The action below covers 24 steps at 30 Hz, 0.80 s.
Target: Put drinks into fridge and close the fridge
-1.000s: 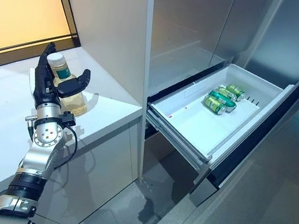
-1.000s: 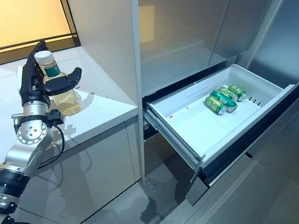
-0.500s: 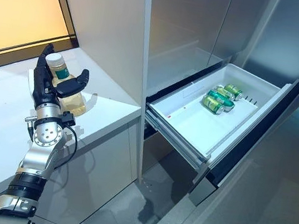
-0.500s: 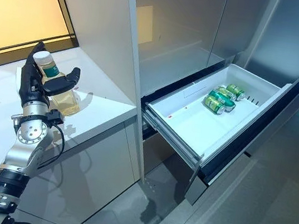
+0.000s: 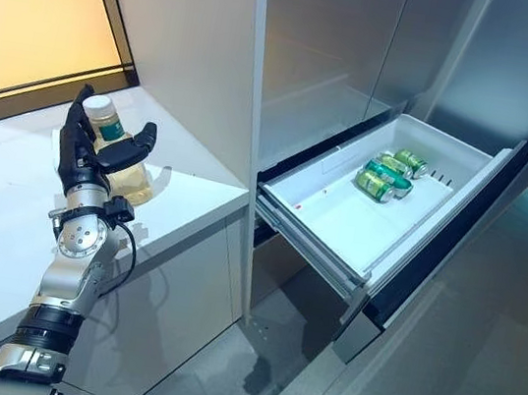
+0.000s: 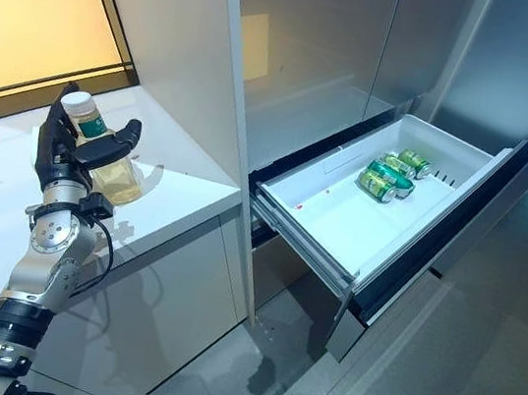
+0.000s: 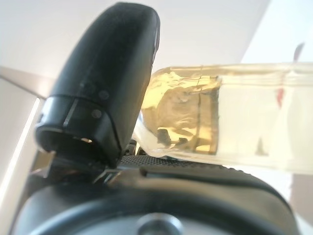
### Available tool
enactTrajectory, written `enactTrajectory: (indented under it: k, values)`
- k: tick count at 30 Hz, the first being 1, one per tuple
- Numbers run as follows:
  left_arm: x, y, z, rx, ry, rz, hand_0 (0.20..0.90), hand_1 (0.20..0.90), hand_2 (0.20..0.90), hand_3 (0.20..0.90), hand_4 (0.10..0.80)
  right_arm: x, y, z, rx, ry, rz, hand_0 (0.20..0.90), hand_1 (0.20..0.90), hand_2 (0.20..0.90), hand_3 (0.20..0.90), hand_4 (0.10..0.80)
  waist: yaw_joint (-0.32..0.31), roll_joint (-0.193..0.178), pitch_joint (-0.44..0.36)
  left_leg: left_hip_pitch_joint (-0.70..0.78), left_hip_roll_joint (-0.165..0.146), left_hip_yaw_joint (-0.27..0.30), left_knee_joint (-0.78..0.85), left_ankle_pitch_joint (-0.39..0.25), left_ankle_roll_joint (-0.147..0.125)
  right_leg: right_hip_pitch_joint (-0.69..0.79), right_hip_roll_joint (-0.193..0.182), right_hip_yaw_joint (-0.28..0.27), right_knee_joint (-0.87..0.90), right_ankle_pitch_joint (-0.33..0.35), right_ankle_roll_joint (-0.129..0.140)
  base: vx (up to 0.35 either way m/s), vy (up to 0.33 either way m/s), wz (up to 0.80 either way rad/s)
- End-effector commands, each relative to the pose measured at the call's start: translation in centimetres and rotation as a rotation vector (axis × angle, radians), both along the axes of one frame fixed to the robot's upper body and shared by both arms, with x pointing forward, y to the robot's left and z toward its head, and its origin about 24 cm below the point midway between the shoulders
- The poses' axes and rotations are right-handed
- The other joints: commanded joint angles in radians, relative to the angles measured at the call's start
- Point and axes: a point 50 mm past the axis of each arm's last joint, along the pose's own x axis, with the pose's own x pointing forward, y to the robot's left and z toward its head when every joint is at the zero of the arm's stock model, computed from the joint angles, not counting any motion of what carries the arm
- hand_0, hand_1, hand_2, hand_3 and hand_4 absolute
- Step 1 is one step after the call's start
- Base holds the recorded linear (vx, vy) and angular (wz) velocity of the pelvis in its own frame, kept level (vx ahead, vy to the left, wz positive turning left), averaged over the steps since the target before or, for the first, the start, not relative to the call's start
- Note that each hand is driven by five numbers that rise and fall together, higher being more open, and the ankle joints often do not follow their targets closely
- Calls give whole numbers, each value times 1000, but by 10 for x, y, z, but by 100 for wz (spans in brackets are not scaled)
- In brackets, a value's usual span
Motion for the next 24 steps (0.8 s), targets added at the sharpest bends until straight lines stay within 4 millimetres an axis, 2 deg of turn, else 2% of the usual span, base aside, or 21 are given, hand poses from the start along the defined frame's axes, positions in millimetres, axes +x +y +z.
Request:
enactTrajectory:
  k: [1, 10, 24]
  values:
    - [16, -12, 23, -23, -114, -52, 900, 900, 900, 900, 800, -13, 4, -3, 25, 54, 16, 900, 900, 900, 900, 800, -21, 13, -6, -9, 13, 46, 6, -95, -18, -26, -1, -17, 8, -31, 70, 0, 0, 0]
    - [16, -9, 23, 7, -99, -36, 900, 900, 900, 900, 800, -13, 4, -3, 24, 57, 17, 900, 900, 900, 900, 800, -21, 14, -8, -9, 13, 47, 6, -96, -18, -25, -1, -16, 7, -32, 71, 0, 0, 0]
    - [17, 0, 35, 224, -68, 35, 900, 900, 900, 900, 800, -14, 4, -3, 25, 56, 22, 900, 900, 900, 900, 800, -22, 16, -6, -9, 13, 51, 6, -96, -19, -25, 0, -13, 6, -31, 71, 0, 0, 0]
